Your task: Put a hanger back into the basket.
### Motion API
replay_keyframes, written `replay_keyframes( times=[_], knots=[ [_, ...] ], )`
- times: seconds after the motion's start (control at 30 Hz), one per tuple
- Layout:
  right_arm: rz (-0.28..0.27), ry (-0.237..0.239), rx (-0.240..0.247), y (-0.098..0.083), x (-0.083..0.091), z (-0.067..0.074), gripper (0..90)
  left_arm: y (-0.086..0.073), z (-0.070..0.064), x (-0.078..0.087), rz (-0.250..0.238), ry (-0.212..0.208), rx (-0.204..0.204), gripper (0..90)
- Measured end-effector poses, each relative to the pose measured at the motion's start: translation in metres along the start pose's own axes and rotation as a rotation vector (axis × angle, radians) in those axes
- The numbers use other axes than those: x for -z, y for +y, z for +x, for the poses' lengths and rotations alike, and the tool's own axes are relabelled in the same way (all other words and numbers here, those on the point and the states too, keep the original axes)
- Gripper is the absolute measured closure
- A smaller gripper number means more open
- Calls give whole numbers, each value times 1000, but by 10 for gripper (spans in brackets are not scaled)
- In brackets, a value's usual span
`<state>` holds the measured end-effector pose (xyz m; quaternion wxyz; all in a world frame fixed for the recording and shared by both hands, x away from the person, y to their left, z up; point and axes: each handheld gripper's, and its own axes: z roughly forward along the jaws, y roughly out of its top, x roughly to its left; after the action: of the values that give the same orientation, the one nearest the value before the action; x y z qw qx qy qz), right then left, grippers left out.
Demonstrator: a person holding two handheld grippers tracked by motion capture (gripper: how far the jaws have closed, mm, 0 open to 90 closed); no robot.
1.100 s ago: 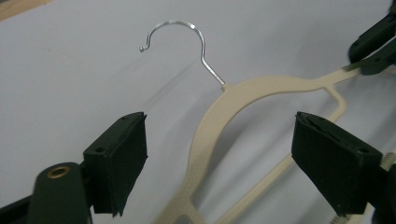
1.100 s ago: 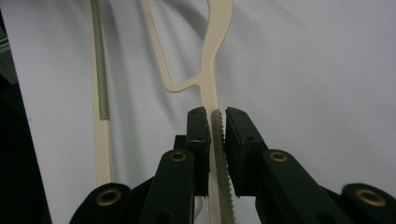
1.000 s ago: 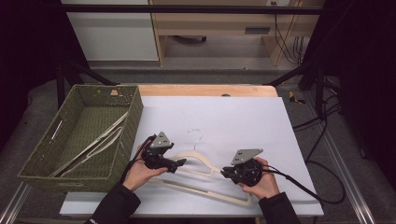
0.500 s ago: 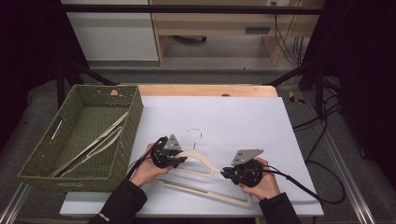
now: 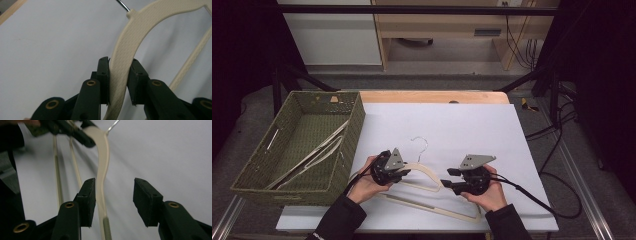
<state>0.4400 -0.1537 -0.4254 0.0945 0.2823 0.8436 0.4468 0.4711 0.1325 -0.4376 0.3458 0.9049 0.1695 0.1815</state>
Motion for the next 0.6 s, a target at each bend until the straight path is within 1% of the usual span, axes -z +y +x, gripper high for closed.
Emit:
replay_keyframes(
  times=[0.03,0.07,0.1,0.13,0.17,0.2,0.23,0.3,0.33,0.37,0.4,0.43,0.47,0.5,0.53,0.57,0.6],
  knots=[
    [0,0,0,0,0,0,517,0,0,0,0,0,0,731],
    [-21,8,-10,4,-3,0,508,0,-1,1,-4,4,-1,731],
    [-24,7,-10,12,-10,2,519,0,-2,3,-6,4,0,730],
    [-24,7,-10,12,-10,2,519,0,-2,3,-6,4,0,729],
    [-8,4,-5,18,-19,4,520,0,-4,5,-8,6,3,728],
    [-8,4,-5,18,-19,4,520,0,-4,5,-8,6,3,728],
    [-1,19,-6,21,-28,6,537,1,-4,5,-11,5,10,727],
    [23,25,-7,21,-36,8,553,1,-5,6,-12,4,13,727],
    [23,25,-7,21,-36,8,553,1,-5,6,-13,7,11,727],
    [34,41,-19,21,-42,8,608,1,-5,7,-14,5,11,726],
    [34,41,-19,21,-42,8,608,1,-5,7,-14,5,11,726],
    [47,58,-45,19,-46,8,678,1,-5,8,-11,1,11,727],
    [47,58,-45,19,-46,8,678,1,-6,8,-13,2,12,727],
    [52,91,-59,19,-48,7,751,1,-6,8,-12,-1,18,726],
    [52,91,-59,19,-48,7,751,1,-6,8,-12,-1,18,726],
    [58,114,-71,19,-48,8,791,0,-5,9,-18,-10,35,723],
    [60,119,-71,19,-48,8,796,0,-5,10,-22,-21,43,716]
  ],
)
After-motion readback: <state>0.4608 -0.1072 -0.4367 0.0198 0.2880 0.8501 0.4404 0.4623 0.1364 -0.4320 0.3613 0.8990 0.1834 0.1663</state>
